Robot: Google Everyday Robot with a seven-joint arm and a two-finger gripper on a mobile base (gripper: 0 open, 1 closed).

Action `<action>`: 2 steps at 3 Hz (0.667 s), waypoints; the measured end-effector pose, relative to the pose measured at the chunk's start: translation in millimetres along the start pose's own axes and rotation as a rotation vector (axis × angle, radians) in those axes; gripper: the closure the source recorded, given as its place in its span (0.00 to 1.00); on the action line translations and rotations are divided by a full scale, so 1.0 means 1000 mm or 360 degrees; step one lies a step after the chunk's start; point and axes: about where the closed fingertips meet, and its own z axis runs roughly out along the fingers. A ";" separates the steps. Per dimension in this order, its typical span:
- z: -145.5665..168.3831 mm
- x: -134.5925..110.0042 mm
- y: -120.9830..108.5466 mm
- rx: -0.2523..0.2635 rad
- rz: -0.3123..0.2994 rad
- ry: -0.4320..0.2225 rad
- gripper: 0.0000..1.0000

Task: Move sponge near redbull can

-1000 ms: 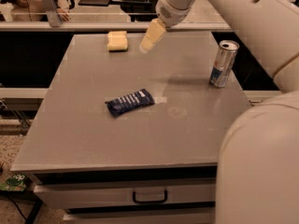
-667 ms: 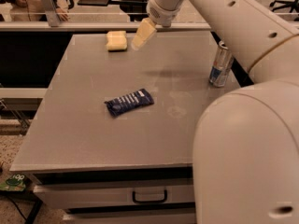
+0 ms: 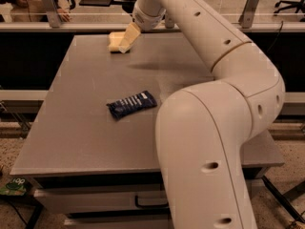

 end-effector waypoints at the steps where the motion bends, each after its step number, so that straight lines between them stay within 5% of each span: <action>1: 0.018 -0.011 0.006 0.0002 -0.0001 -0.0037 0.00; 2: 0.032 -0.022 0.009 0.0021 0.0000 -0.0161 0.00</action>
Offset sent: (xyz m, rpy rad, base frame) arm 0.0196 0.0466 -0.0164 0.1535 -0.2072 0.0159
